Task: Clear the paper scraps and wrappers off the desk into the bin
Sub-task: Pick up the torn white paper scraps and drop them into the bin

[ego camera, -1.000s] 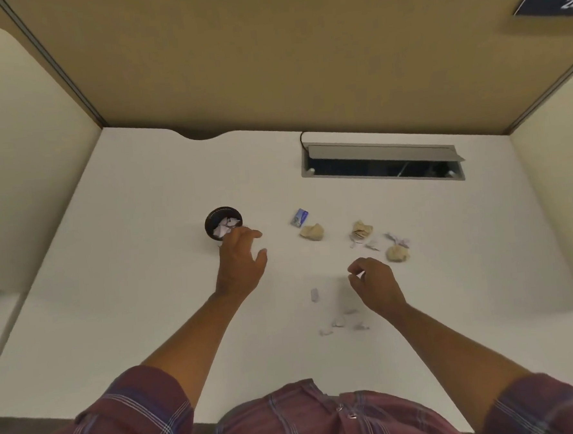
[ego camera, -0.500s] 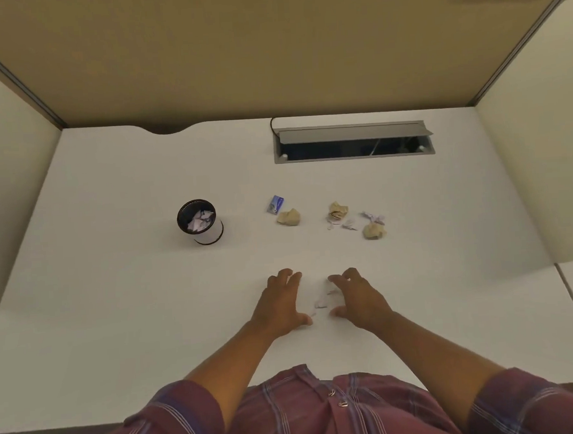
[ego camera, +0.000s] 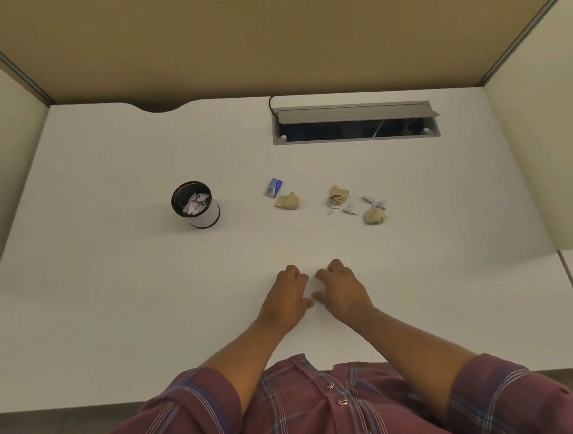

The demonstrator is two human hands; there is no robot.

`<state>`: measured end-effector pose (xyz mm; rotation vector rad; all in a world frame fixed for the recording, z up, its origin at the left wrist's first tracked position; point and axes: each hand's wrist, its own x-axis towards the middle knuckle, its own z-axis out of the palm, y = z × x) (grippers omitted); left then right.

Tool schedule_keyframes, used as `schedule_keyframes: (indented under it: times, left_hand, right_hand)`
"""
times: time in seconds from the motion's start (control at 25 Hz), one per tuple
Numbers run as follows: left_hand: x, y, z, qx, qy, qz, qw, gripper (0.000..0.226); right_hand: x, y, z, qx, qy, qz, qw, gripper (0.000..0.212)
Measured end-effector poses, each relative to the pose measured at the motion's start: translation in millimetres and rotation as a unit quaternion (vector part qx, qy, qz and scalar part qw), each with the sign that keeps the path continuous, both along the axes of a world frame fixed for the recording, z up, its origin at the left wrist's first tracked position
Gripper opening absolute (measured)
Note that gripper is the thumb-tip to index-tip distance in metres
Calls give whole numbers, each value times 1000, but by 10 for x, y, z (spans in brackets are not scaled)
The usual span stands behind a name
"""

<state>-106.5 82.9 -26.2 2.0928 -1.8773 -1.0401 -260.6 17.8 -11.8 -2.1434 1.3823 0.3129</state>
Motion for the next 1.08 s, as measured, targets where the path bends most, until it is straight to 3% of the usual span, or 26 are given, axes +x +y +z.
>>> schedule_keyframes:
  times: [0.16, 0.44, 0.52, 0.6, 0.72, 0.8, 0.96, 1.08]
  left_hand:
    - [-45, 50, -59, 0, 0, -14, 1000, 23]
    - [-57, 79, -126, 0, 6, 25, 1000, 25]
    - [-22, 63, -100, -1, 24, 84, 996, 22]
    - [59, 58, -69, -3, 51, 159, 986, 19]
    - [230, 77, -3, -8, 86, 259, 962, 15]
    - [356, 89, 60, -17, 100, 299, 949, 13]
    - [614, 115, 186, -60, 120, 353, 926, 11]
    - [807, 85, 310, -89, 134, 400, 902, 12]
  right_hand:
    - [33, 62, -7, -26, 11, 25, 999, 14]
    - [42, 34, -47, -38, 30, 37, 998, 22]
    - [35, -28, -44, -18, 11, -1, 1000, 19]
    - [19, -104, -30, 31, -42, -106, 993, 16]
    - [-10, -178, 20, 113, -162, -288, 937, 20]
    - [17, -209, 81, 159, -237, -357, 890, 12]
    - [227, -319, 212, 207, -335, -397, 829, 11]
    - [479, -393, 337, 224, -378, -399, 805, 10]
